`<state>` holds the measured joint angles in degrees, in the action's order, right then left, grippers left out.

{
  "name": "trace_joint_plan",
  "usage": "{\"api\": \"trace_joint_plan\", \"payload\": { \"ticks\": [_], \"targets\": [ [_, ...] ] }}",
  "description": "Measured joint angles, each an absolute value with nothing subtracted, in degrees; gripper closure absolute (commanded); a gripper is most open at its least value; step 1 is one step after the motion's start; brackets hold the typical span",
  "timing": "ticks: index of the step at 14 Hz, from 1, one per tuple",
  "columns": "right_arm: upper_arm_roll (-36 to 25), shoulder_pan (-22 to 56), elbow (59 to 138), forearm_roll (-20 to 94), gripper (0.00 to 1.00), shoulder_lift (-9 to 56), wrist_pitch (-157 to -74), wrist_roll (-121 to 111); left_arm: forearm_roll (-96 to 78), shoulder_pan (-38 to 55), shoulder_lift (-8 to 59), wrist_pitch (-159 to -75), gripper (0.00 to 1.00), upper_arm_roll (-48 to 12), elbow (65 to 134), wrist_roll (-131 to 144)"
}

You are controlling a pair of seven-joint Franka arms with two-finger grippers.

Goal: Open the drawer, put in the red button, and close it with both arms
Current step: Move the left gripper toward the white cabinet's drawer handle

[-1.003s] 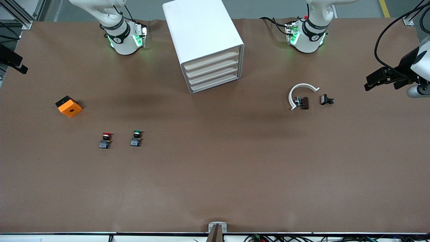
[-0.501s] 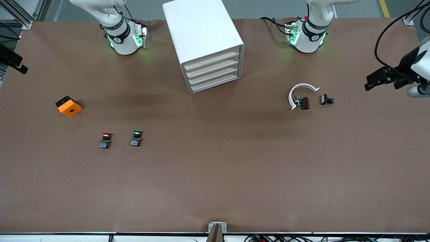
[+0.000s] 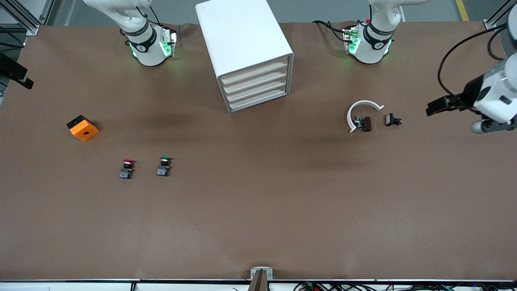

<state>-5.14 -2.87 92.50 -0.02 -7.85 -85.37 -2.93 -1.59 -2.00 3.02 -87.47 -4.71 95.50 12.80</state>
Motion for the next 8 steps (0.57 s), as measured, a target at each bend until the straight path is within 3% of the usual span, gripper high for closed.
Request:
{"api": "trace_joint_plan", "payload": {
  "ticks": [8],
  "targets": [
    [-5.76, -3.48, 92.49, -0.09, 0.0, -7.12, -85.46, -2.79, -1.59, 4.17, 11.69, -89.76, 0.0, -7.09, 96.9, 28.23]
  ]
}}
